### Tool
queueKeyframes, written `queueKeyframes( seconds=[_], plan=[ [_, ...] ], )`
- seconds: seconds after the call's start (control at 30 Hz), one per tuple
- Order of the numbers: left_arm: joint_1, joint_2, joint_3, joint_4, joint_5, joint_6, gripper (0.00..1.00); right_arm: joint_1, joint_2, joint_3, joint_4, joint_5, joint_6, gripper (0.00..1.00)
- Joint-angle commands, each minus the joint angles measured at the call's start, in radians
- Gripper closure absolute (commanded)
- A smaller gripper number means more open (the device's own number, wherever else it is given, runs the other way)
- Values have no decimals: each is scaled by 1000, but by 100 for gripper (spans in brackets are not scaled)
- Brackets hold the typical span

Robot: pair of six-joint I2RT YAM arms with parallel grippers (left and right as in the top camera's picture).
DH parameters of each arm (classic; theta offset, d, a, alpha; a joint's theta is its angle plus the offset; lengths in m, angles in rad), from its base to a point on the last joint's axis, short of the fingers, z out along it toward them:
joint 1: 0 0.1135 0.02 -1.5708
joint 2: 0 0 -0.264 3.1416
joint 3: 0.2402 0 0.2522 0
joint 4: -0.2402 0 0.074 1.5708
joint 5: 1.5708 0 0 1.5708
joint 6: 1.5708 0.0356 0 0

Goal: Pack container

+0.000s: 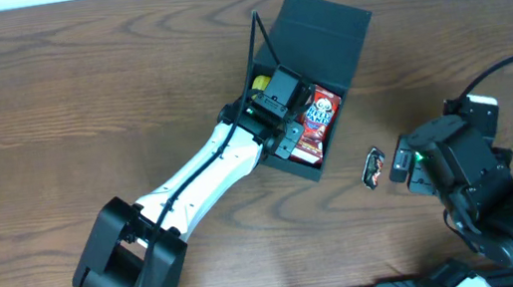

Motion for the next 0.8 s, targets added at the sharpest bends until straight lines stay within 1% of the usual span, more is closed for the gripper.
queueKeyframes(
  seconds=[0.0,0.03,0.07,0.27,0.33,0.37,0.4,0.57,0.7,0.77],
  plan=[
    [2,1,21,1,3,7,48,9,-3,-6,-7,13,13,1],
    [2,1,21,1,3,7,44,9,-3,-6,-8,13,13,1],
    [2,1,21,1,3,6,43,9,-3,-6,-10,13,13,1],
    [2,-6,28,-6,-5,-2,29,9,-3,-6,-10,5,13,1],
    [2,-19,48,-33,-6,-1,15,9,-3,-6,-11,-13,13,1],
    [2,-31,66,-58,-12,-1,3,9,-3,-7,-12,-15,14,1],
    [2,-45,89,-86,-31,-2,5,9,-3,-8,-18,-15,24,1],
    [2,-155,187,-236,-101,-1,5,9,-3,-27,-61,-7,137,1],
    [2,-287,200,-286,-143,0,5,9,-3,-72,-56,-8,161,1],
    [3,-345,200,-318,-177,0,5,10,-3,-114,-46,-18,219,1]
  ],
)
